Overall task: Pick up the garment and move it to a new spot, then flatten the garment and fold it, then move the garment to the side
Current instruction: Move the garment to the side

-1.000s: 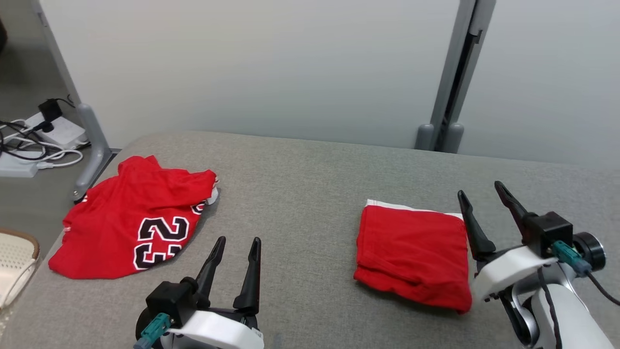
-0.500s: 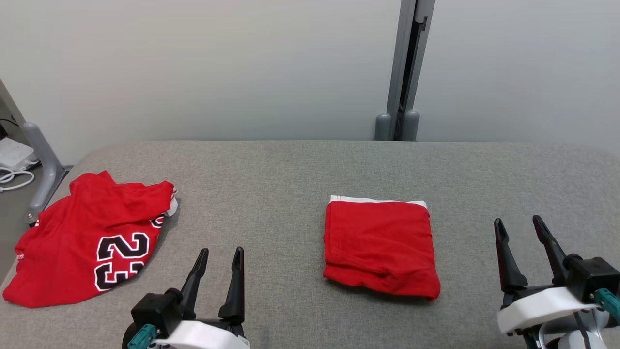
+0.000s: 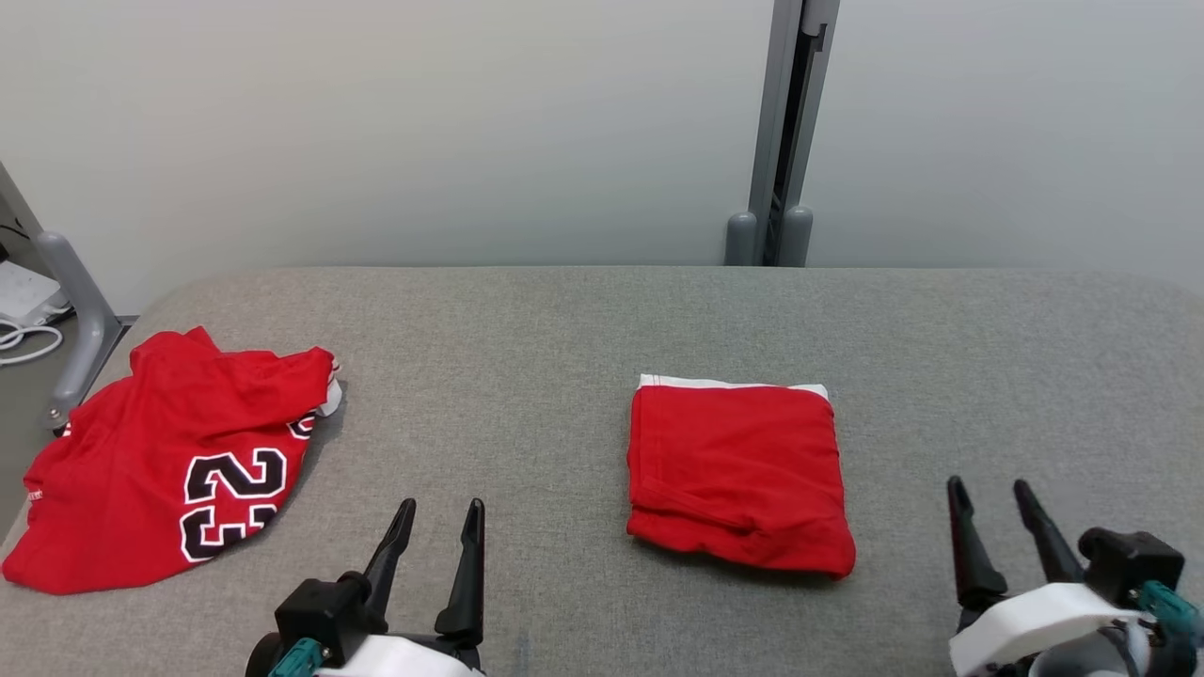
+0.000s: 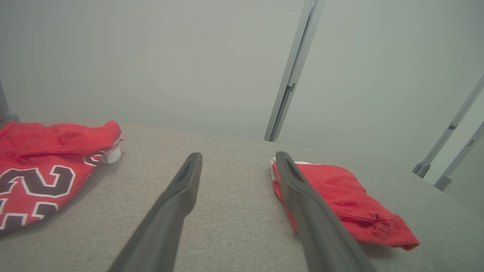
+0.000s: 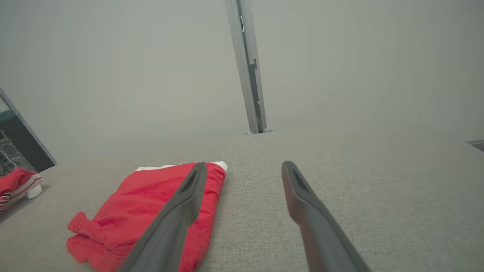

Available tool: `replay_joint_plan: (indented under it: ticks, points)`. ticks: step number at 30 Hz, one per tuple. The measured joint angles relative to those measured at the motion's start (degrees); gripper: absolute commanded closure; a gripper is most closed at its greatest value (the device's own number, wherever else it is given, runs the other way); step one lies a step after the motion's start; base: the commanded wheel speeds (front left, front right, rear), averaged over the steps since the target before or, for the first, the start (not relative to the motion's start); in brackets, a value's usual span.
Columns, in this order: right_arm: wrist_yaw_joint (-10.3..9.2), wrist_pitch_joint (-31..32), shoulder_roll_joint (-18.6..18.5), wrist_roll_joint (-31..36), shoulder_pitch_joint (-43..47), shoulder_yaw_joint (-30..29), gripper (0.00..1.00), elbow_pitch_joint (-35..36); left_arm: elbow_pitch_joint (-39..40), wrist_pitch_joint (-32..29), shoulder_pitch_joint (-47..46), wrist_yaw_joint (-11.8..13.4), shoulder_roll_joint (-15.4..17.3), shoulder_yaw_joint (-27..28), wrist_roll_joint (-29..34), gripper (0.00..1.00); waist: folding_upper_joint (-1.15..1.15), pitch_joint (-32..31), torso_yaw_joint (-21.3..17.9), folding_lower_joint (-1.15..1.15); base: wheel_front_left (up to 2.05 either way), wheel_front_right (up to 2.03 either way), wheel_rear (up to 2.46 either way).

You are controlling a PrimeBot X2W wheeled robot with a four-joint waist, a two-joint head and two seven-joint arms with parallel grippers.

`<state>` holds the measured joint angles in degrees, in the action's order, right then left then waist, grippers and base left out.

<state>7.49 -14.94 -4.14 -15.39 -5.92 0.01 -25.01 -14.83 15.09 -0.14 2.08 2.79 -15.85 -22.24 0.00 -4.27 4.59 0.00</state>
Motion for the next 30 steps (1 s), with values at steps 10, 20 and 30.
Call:
replay_joint_plan:
  ticks: [10,20,30]
  points:
    - [0.0,18.01,-6.84,-33.9,-9.05,16.01,0.0,-8.98,-1.15,0.0,-1.58,-1.48,-0.02,-2.6,1.07,0.0,0.0,2.34,2.82,0.0,0.0,0.0,0.0]
    - [0.0,25.06,-14.74,-49.87,-15.94,21.25,0.0,-16.05,-1.88,0.0,-2.88,-2.22,0.0,-3.98,1.71,0.0,0.0,5.6,8.89,0.0,0.0,0.0,0.0]
    - [0.0,27.62,-17.23,-56.83,-20.12,24.88,0.0,-20.36,-1.49,0.0,-4.82,-2.53,0.0,-5.13,1.75,0.0,0.0,9.25,13.77,0.0,0.0,0.0,0.0]
